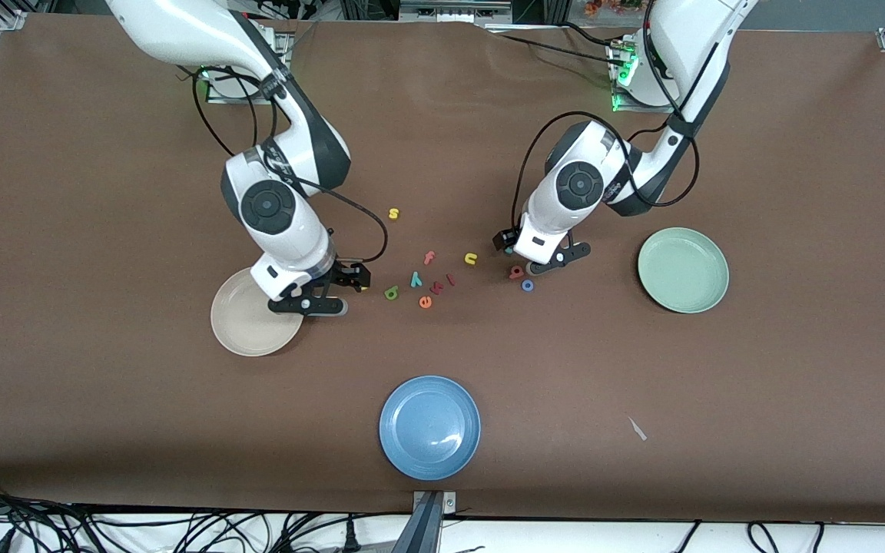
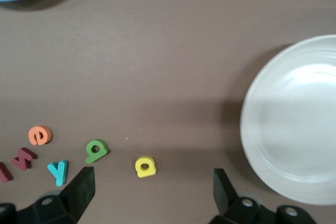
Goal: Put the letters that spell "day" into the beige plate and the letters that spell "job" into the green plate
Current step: 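Reach the left gripper and the right gripper down to the letters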
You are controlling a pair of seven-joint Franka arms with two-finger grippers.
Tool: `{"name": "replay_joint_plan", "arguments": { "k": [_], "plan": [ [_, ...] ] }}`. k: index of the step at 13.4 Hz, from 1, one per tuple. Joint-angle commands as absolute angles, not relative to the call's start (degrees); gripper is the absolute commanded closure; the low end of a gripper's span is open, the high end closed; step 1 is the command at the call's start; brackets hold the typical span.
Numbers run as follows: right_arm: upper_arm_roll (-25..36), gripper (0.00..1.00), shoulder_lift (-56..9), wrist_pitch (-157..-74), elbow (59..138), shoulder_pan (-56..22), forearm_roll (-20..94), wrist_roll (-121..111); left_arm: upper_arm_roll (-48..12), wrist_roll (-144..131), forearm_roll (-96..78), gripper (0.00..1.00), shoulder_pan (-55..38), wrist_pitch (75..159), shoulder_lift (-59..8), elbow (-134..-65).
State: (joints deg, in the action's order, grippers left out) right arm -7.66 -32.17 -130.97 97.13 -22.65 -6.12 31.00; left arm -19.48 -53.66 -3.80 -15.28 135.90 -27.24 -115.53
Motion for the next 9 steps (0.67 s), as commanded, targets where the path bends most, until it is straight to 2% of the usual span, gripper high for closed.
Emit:
{"name": "replay_joint_plan", "arguments": {
  "k": [1,3,5,9],
  "plan": [
    [-11.7,0.00,-34.4,-135.2,99.1,-21.5,-9.8,30.1,-19.2,-54.5,-0.8,0.11,-16.7,136.6,-28.8,-114.7],
    [-13.3,0.00,-34.3,-139.4,103.3,-19.6,-11.6,25.5,-19.2,-56.0,-0.6,0.20,-16.8,137.7,-29.3,-114.6],
    [-13.4,0.00,-34.3,-140.7,104.3,-19.2,-11.6,21.5,-19.2,-57.0,-0.1,0.21,-16.9,139.4,-30.1,-114.6],
    [-13.4,0.00,-35.5,-145.5,105.9,-18.9,-12.0,18.4,-19.1,-58.8,0.1,0.33,-17.9,142.4,-31.7,-115.0]
  ]
}}
